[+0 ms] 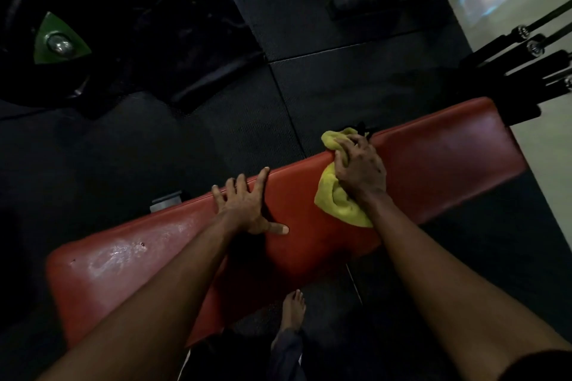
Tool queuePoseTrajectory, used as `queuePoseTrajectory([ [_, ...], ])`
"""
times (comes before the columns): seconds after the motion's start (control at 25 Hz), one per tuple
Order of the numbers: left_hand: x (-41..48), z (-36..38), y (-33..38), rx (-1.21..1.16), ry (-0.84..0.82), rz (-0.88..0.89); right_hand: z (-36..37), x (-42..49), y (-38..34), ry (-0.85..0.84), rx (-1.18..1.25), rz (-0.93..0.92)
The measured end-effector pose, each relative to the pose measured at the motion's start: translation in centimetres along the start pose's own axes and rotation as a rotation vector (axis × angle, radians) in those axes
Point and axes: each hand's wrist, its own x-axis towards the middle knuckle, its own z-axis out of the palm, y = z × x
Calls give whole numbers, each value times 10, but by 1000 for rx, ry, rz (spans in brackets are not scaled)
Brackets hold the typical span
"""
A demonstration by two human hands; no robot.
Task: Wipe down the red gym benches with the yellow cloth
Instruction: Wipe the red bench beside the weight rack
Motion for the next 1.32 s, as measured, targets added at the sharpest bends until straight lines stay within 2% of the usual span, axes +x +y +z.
queuePoseTrajectory([
  [0.16, -3, -7, 8, 53, -45, -72, -6, 20, -3, -18, 45, 152],
  [0.2, -3, -10, 16, 76, -58, -113, -6, 14, -10, -4, 65, 126],
  [0.28, -2, -17, 39, 111, -53, -195, -4, -5, -18, -11, 93, -41],
  [0.4, 8, -21, 67, 100, -16, -99, -11, -8, 9, -49, 93, -219],
  [0.52, 16, -19, 75, 30, -32, -60, -14, 18, 50, 18, 64, -71],
  [0.6, 21, -13, 78, 73, 52, -49, -14, 34, 68, 68, 71, 59],
  [0.68, 25, -12, 80, 116, 103, 5, -12, 37, 66, 97, 99, 142],
  [0.72, 29, -15, 82, 126, 76, 26, -11, 31, 63, 112, 121, 167],
  [0.92, 39, -30, 84, 130, -56, 17, -11, -24, 74, 63, 127, -33],
  [1.04, 39, -29, 89, 90, -92, -49, -15, -7, 100, 74, 151, 59],
  [1.12, 39, -26, 93, 90, -43, -84, -18, 18, 104, 104, 188, 129],
  [1.2, 44, -22, 106, 66, 111, -46, -22, 32, 98, 116, 204, 143],
  [1.32, 62, -9, 141, -37, 372, 80, -25, 20, 102, 55, 144, -63],
])
